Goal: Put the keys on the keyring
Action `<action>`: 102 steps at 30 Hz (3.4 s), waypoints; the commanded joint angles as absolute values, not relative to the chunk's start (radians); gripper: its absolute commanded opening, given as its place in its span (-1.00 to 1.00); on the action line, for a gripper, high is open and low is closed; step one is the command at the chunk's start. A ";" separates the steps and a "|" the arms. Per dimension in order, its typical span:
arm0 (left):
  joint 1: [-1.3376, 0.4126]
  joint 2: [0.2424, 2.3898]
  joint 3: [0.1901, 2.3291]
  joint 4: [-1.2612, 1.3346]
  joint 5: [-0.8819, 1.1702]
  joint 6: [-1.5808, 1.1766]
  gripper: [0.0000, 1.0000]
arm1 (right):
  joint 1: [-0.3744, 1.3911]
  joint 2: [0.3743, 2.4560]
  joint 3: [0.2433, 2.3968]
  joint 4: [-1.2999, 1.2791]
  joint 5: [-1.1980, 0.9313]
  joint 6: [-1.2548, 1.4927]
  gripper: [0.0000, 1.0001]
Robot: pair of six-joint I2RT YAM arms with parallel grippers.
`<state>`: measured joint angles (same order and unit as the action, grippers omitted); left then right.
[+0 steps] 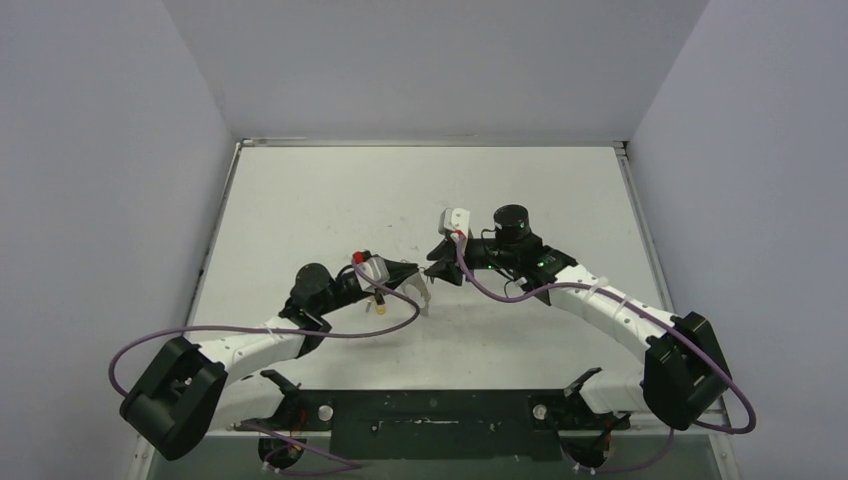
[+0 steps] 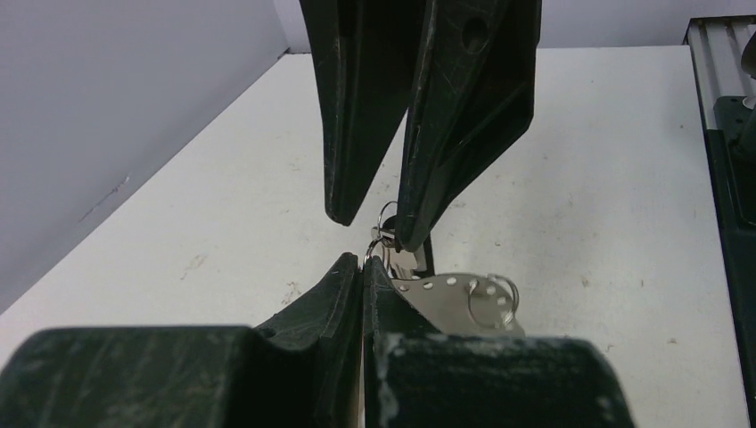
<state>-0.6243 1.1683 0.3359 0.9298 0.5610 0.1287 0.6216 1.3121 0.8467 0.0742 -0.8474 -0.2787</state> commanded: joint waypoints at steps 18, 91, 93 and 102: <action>-0.600 1.146 0.324 1.060 0.558 0.106 -1.00 | 0.625 1.360 0.885 0.007 -0.878 -0.356 -1.00; -0.592 1.013 0.295 0.908 0.509 0.142 -0.47 | 0.677 1.363 0.870 0.039 -0.804 -0.417 -1.00; -0.592 0.952 0.331 0.748 0.492 0.148 -0.15 | 0.683 1.351 0.894 -0.072 -0.773 -0.458 -1.00; -0.594 0.777 0.388 0.369 0.415 0.113 0.43 | 0.705 1.330 0.985 -0.319 -0.706 -0.533 -1.00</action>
